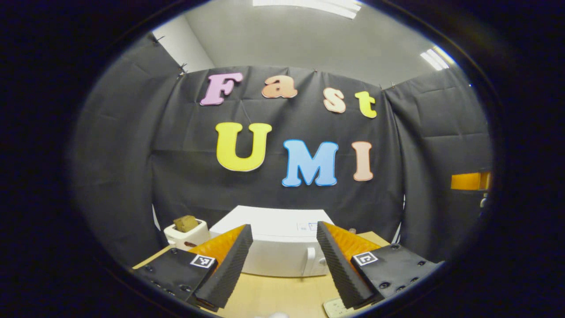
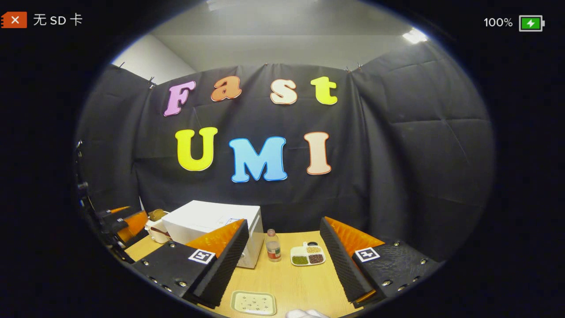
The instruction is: Open the microwave oven with the left hand, put the food in, and close the microwave oven.
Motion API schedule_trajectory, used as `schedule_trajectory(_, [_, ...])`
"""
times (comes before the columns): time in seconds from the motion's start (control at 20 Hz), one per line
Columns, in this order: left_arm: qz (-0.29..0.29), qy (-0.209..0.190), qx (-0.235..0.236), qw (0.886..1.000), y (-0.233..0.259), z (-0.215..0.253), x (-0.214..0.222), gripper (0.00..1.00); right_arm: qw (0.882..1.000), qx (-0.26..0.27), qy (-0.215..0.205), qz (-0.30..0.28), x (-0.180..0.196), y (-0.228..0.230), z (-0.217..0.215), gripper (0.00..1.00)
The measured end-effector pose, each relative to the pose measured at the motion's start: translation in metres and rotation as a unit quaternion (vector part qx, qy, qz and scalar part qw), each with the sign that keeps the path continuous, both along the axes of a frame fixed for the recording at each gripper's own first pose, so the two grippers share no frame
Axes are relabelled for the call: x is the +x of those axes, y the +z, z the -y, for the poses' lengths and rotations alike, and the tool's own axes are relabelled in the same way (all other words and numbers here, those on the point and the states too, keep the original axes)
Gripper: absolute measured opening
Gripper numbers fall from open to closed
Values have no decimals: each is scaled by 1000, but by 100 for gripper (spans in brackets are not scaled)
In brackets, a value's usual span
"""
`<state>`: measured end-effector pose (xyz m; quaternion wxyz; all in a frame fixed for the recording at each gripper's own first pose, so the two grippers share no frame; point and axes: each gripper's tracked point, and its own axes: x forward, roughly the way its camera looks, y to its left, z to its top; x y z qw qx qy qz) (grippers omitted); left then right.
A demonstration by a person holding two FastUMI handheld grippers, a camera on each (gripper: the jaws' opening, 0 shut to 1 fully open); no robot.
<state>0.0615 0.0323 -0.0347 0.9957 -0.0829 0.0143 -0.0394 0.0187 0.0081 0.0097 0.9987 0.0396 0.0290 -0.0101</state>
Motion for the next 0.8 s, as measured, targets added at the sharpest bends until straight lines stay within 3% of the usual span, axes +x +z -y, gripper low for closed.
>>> schedule_trajectory(0.3, [2,31,4,1000,26,-50,-27,94,1000,0,-10,12,-5,6,-11,99])
schedule_trajectory(0.8, [1,24,11,1000,21,-64,-39,94,1000,8,-6,14,-9,8,-34,99])
